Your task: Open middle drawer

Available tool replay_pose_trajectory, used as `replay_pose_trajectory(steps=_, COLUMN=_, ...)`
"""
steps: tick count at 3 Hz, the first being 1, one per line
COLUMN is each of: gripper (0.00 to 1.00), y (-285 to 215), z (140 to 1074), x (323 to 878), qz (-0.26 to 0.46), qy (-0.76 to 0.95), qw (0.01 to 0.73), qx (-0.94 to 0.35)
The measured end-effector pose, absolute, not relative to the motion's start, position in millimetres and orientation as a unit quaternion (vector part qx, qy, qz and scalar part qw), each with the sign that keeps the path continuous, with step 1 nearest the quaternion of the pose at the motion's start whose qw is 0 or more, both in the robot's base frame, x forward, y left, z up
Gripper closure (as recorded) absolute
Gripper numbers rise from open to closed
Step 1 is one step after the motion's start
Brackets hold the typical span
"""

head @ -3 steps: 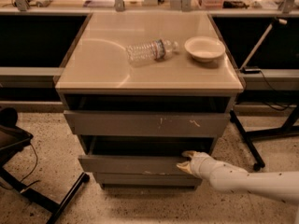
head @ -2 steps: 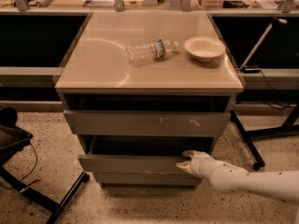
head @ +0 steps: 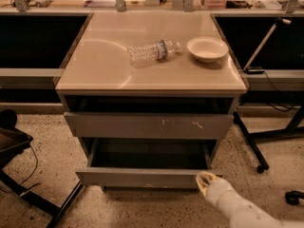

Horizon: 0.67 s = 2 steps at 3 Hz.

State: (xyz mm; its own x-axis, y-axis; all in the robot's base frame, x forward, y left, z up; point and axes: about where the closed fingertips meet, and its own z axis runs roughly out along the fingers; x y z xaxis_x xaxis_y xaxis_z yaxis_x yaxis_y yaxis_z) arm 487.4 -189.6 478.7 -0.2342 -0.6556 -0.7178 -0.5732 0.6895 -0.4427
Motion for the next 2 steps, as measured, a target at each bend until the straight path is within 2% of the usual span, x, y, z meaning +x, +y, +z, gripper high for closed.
replay_pose_trajectory(steps=1, gripper=1.00, y=-200, z=483, x=400, qz=-0.041, qy=0.793, qw=0.480, qx=-0.372)
replay_pose_trajectory(steps=2, gripper=0.81, y=-195, z=464, x=354, qz=-0.022, qy=0.806, qw=0.453, qx=-0.379)
